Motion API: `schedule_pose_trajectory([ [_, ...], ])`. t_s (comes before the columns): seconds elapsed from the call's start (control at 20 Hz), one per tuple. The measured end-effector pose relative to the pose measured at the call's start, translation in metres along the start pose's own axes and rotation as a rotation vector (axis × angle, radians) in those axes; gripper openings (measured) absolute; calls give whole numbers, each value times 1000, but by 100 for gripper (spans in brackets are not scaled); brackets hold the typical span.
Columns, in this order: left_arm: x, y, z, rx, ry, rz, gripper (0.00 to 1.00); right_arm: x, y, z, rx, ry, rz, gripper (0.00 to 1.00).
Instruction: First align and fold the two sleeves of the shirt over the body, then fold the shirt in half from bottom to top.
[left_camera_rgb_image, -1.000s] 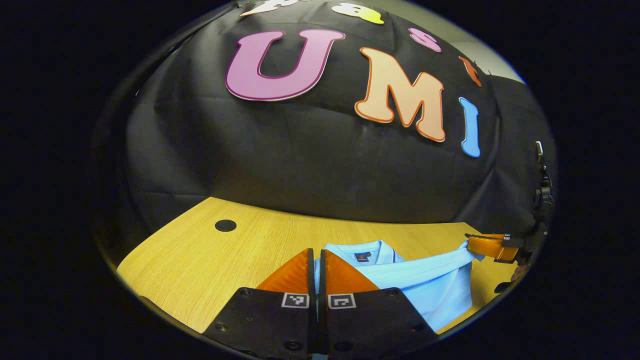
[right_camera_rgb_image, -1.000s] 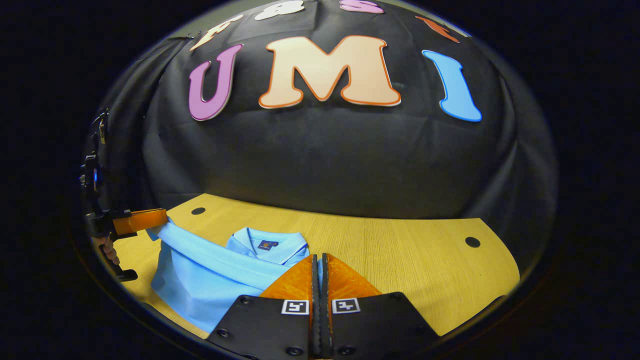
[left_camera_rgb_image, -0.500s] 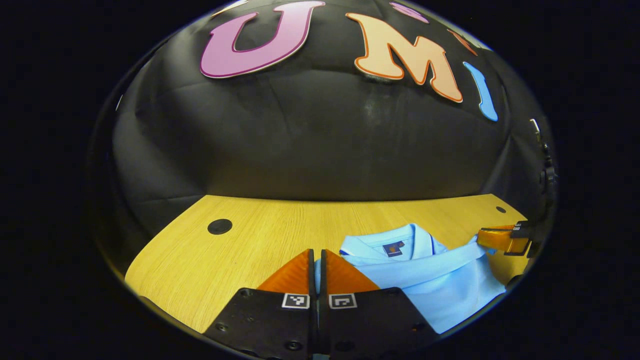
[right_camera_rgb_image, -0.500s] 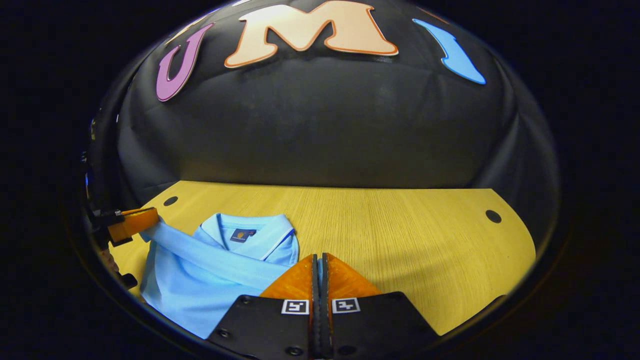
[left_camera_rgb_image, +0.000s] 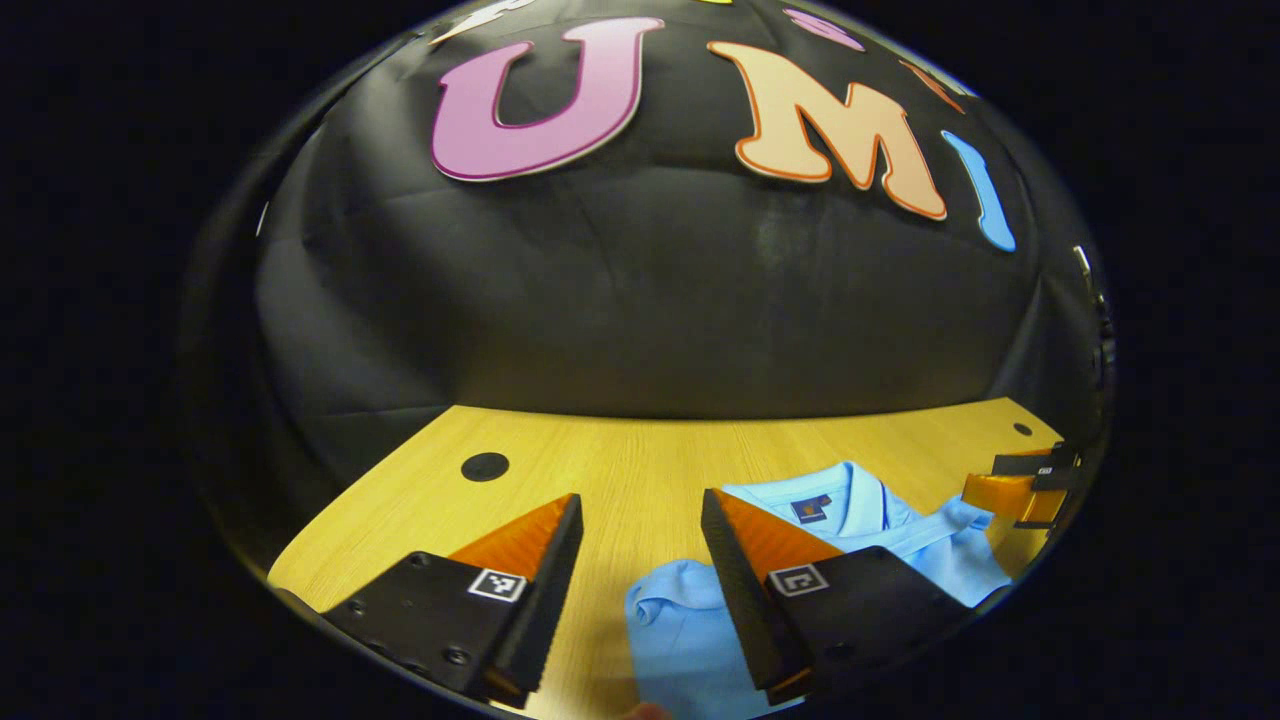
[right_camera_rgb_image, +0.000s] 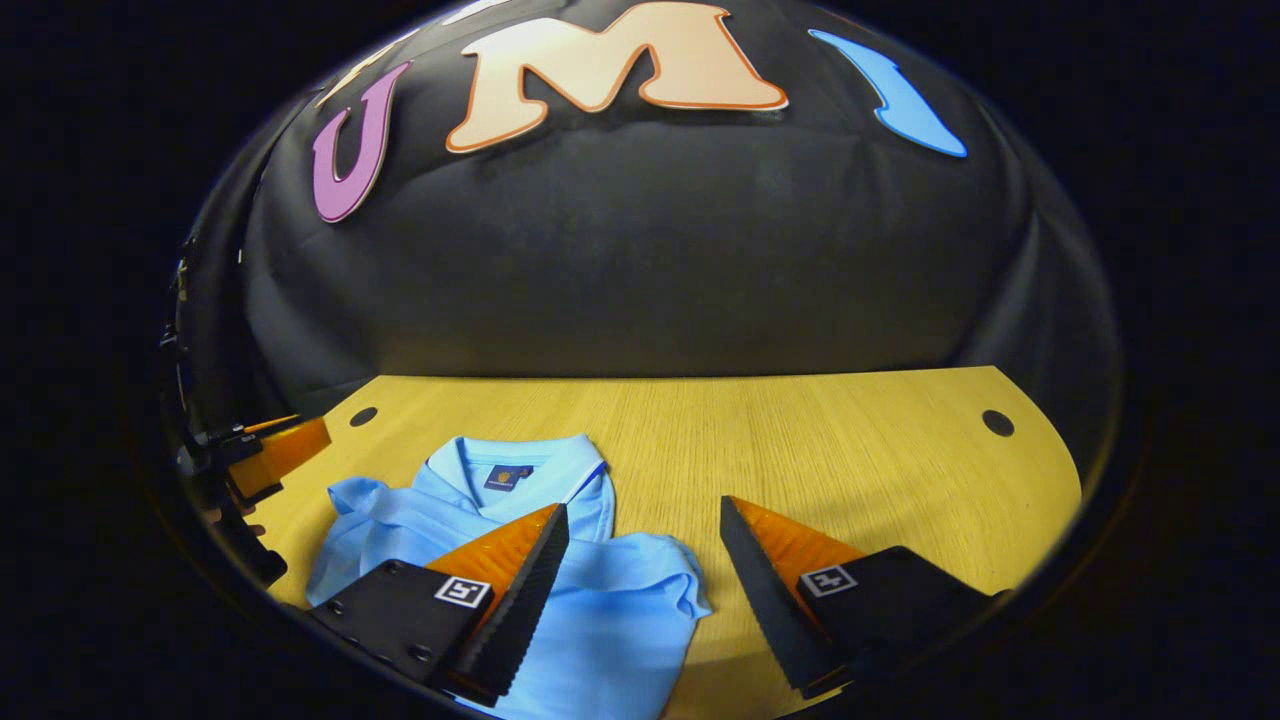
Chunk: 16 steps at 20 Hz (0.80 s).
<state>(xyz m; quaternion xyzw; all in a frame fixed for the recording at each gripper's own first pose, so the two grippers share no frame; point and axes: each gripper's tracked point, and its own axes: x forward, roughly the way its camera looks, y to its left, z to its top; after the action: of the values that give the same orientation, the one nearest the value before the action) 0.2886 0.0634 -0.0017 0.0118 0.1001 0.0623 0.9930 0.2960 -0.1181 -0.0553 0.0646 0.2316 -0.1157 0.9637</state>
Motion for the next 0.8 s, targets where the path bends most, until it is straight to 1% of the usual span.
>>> schedule_pose_trajectory([
  [0.05, -11, 6, 8, 4, -18, 10, 78, -7, -1, 6, 4, -20, 2, 97],
  [0.1, -22, 11, 16, 19, -41, 21, 86, -16, -2, 11, 8, -39, 5, 97],
  [0.2, -43, 20, 30, 59, -94, 42, 90, -36, -3, 22, 18, -85, 17, 97],
  [0.3, -66, 24, 33, 102, -129, 51, 89, -58, -10, 26, -3, -116, 12, 97],
  [0.35, -77, 25, 30, 105, -133, 48, 89, -69, -14, 26, -16, -130, 6, 97],
  [0.45, -100, 24, 22, 83, -125, 30, 89, -94, -19, 23, -41, -159, -2, 97],
  [0.55, -124, 29, 13, 76, -141, 38, 90, -119, -23, 18, -68, -194, -6, 97],
  [0.75, -169, 31, -11, 77, -159, 33, 91, -169, -22, -2, -115, -264, 12, 97],
  [0.8, -181, 31, -14, 69, -170, 28, 92, -181, -20, -11, -124, -275, 23, 93],
])
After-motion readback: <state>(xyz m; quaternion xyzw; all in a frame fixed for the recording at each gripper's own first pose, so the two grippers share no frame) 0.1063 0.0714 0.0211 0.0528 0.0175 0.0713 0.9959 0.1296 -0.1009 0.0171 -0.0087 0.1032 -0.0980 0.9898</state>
